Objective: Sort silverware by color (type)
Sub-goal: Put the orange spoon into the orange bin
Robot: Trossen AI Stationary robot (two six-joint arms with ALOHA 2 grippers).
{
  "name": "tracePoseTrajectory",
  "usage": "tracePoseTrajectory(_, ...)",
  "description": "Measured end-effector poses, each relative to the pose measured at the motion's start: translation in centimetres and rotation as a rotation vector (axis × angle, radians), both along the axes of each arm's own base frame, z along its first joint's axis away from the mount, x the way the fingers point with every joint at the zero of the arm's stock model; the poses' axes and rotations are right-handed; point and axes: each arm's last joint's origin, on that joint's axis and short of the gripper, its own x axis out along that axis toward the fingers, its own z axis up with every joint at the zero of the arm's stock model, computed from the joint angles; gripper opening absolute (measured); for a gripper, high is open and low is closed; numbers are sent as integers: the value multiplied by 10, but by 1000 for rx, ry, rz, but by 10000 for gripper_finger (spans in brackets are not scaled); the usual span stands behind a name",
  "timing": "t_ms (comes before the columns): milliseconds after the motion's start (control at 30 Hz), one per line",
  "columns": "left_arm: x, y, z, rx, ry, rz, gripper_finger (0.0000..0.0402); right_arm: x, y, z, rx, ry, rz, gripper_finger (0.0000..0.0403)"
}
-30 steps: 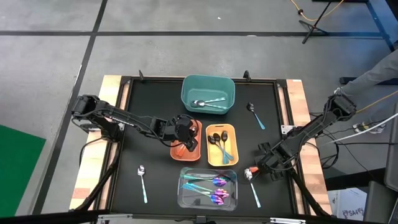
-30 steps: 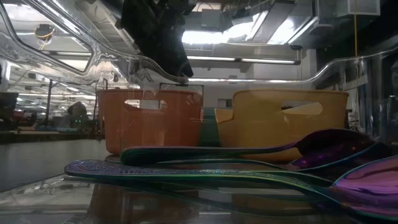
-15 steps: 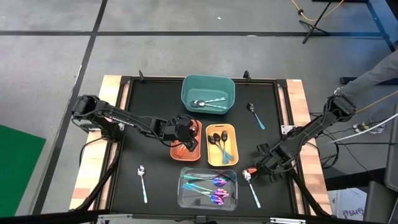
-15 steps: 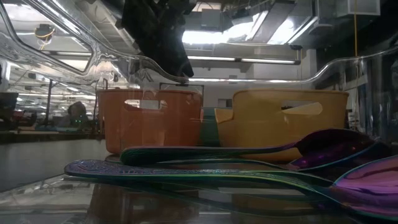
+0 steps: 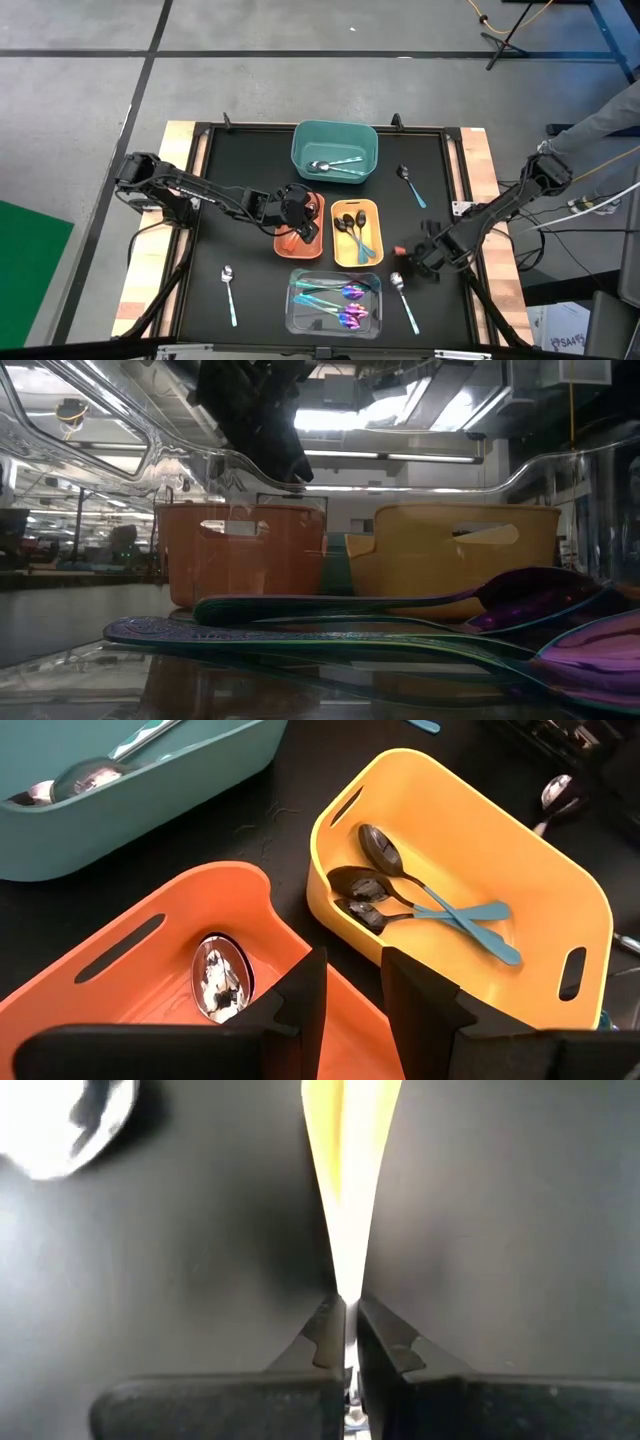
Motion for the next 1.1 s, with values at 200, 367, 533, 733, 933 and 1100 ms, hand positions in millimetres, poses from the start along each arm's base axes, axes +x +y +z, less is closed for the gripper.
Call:
tracePoseTrajectory(200, 0, 0, 0, 0, 0, 0, 93, 5, -6, 0, 7, -1, -89, 5)
tracePoseTrajectory(367, 0, 0, 0, 0, 0, 0, 93, 4, -6, 0, 19, 7, -84, 5)
tracePoseTrajectory(533, 0, 0, 0, 0, 1, 0, 93, 4, -6, 0, 20, 6, -86, 5)
tracePoseTrajectory(733, 0, 0, 0, 0, 1, 0, 93, 4, -5, 0, 34, 16, -81, 5)
tracePoseTrajectory(933, 0, 0, 0, 0, 1, -1, 93, 4, -5, 0, 37, 14, -80, 15)
tracePoseTrajectory(1100, 0, 0, 0, 0, 1, -1, 93, 4, -4, 0, 55, 27, -74, 58)
